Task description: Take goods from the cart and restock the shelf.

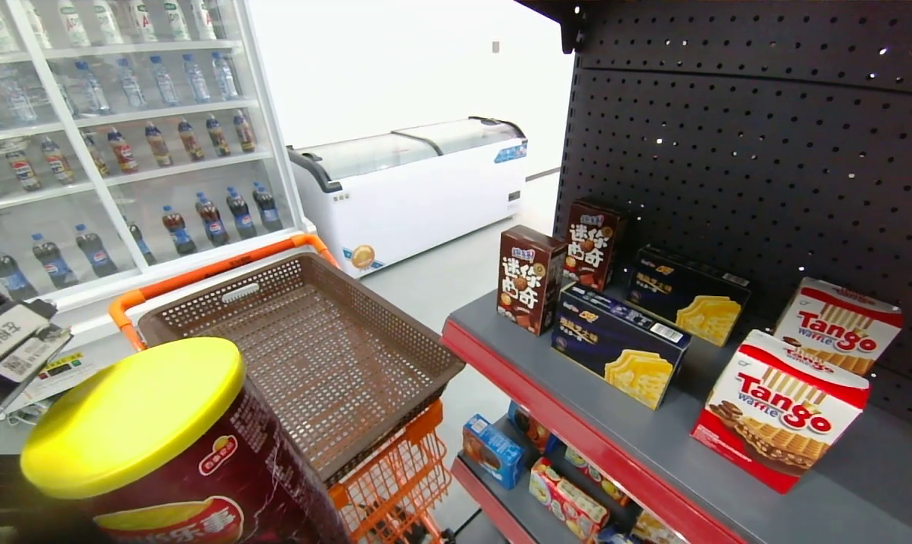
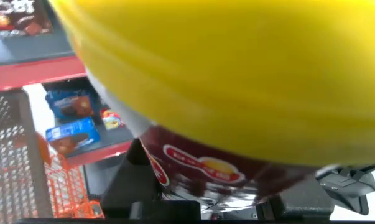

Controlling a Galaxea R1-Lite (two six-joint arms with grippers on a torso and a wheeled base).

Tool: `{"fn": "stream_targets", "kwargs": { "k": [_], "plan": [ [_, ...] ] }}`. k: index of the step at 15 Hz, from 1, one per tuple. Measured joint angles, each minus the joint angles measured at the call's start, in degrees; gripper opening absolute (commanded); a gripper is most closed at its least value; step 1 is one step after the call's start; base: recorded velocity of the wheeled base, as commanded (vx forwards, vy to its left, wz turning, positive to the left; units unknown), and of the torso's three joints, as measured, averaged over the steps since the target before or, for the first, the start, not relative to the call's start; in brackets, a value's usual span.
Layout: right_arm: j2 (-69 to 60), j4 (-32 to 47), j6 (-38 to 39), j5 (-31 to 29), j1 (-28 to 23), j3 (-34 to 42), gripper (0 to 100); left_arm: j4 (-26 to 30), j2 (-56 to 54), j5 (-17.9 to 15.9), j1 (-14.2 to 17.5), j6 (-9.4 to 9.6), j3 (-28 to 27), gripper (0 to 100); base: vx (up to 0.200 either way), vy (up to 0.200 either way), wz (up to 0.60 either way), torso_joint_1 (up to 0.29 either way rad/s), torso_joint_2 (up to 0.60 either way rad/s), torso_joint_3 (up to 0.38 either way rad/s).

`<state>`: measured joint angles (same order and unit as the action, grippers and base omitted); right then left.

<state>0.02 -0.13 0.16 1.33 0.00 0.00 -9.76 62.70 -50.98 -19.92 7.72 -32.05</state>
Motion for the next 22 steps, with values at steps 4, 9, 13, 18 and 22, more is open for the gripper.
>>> {"fn": "stream_targets", "kwargs": {
  "k": [4, 9, 13, 18, 22],
  "plan": [
    [0.00, -0.07, 0.02, 0.00, 0.00, 0.00, 100, -0.13, 0.20, 0.07, 0.29, -0.09, 0.33, 0, 0.000, 0.000, -0.60, 0.003, 0.00, 0.002],
    [0.00, -0.02, 0.00, -0.02, 0.00, 0.00, 100, -0.05, 0.50, 0.10, 0.33, -0.06, 0.33, 0, 0.000, 0.000, -0.60, 0.002, 0.00, 0.003],
    [0.00, 0.00, 0.00, 0.00, 0.00, 0.00, 100, 0.06, 0.61, 0.07, -0.15, 0.00, 0.41, 0, 0.000, 0.000, -0.60, 0.002, 0.00, 0.004],
    [0.00, 0.00, 0.02, 0.01, 0.00, 0.00, 100, 0.00, 0.59, 0.12, -0.22, 0.09, 1.13, 0, 0.000, 0.000, -0.60, 0.002, 0.00, 0.001],
    [0.00, 0.04, 0.00, 0.01, 0.00, 0.00, 100, -0.16, 0.39, 0.18, -0.22, 0.09, 1.95, 0, 0.000, 0.000, 0.00, 0.000, 0.00, 0.000]
  ]
}}
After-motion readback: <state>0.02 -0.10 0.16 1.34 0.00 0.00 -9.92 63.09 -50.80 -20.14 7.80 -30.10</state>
